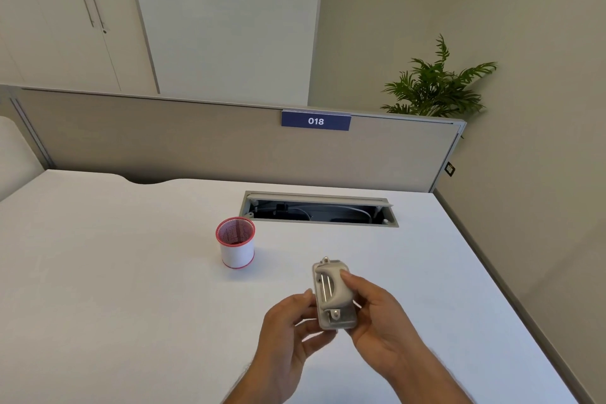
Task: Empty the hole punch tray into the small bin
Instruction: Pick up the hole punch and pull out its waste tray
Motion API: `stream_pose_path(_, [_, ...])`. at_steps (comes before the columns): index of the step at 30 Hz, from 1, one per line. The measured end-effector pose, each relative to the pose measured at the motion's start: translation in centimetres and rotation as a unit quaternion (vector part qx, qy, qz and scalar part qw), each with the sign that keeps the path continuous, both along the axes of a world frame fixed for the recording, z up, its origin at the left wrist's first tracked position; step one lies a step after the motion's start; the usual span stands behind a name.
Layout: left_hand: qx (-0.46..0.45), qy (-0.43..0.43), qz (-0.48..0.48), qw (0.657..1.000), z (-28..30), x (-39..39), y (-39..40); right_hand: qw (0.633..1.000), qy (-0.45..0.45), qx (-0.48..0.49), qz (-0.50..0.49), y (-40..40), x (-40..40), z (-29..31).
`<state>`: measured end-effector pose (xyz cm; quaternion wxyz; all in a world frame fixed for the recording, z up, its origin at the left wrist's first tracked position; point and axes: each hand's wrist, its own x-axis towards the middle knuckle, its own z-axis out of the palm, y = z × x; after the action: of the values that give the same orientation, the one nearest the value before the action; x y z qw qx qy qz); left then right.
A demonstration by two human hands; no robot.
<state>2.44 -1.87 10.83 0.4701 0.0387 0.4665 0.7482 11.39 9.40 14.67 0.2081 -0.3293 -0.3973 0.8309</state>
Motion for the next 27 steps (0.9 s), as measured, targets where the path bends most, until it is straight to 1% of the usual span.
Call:
stream_pose_path(2, [0.024, -0.003, -0.016, 1.0, 0.2, 0.4, -0.1, 1.0, 0.002, -0.009, -0.016, 0.4, -0.1, 0.2])
stream_pose_path(5, [0.046, -0.003, -0.016, 0.999, -0.1, 0.6, 0.0, 0.999, -0.001, -0.016, -0.035, 0.7, -0.2, 0.2])
stream_pose_path(10, [0.069, 0.039, -0.031, 0.996, -0.6, 0.4, 0.1, 0.998, -0.001, -0.029, -0.05, 1.0, -0.2, 0.3])
stream_pose_path(13, [0.077, 0.047, -0.033, 0.995, -0.8, 0.3, 0.1, 0.998, 0.0, -0.037, -0.054, 1.0, -0.2, 0.4])
stream_pose_path(27, [0.068, 0.09, -0.037, 0.993, -1.0, -0.2, 0.2, 0.997, -0.002, -0.054, -0.048, 1.2, -0.4, 0.4])
